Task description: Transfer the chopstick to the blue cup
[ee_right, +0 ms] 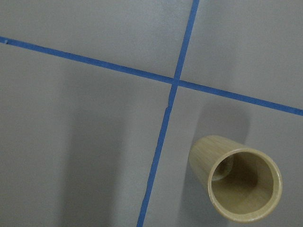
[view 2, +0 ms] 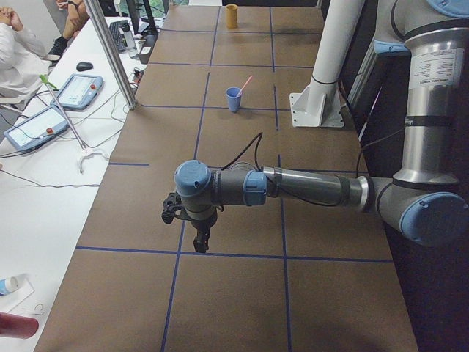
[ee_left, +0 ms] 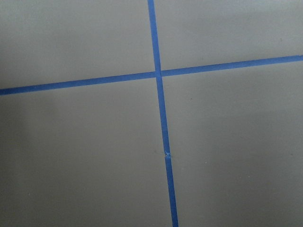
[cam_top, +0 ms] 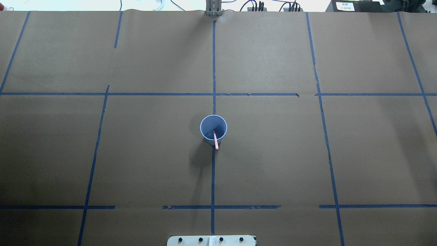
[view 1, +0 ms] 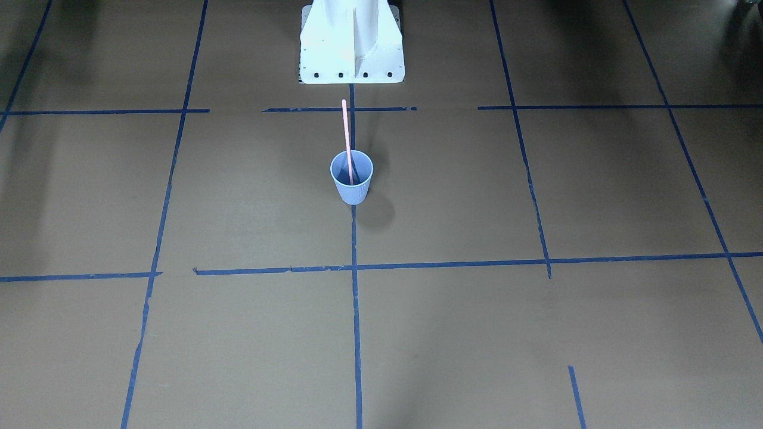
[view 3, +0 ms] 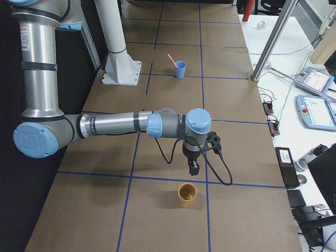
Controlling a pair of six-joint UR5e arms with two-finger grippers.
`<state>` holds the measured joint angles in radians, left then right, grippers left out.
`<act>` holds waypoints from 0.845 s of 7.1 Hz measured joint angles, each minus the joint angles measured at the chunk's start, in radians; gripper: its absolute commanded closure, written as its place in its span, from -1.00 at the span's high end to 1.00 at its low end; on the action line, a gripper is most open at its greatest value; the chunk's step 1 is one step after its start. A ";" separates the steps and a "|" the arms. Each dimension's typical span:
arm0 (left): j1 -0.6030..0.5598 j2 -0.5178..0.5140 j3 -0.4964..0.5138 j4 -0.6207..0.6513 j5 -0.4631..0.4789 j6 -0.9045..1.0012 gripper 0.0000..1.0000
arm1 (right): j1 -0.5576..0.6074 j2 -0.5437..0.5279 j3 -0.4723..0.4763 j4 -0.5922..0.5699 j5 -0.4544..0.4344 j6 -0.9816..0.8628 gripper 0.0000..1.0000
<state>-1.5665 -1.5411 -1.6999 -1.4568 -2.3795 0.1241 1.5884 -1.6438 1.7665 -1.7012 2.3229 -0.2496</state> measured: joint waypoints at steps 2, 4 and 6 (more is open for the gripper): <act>0.000 0.012 0.015 -0.014 -0.028 0.020 1.00 | 0.007 -0.019 0.004 0.001 -0.007 -0.011 0.99; 0.000 0.007 0.054 -0.044 -0.018 0.032 1.00 | 0.008 -0.025 0.000 -0.003 0.008 -0.010 0.99; 0.000 -0.006 0.061 -0.046 -0.011 0.032 1.00 | 0.008 -0.028 -0.007 -0.003 0.062 0.001 0.99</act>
<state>-1.5662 -1.5475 -1.6393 -1.5023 -2.3903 0.1559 1.5968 -1.6714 1.7595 -1.7037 2.3845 -0.2489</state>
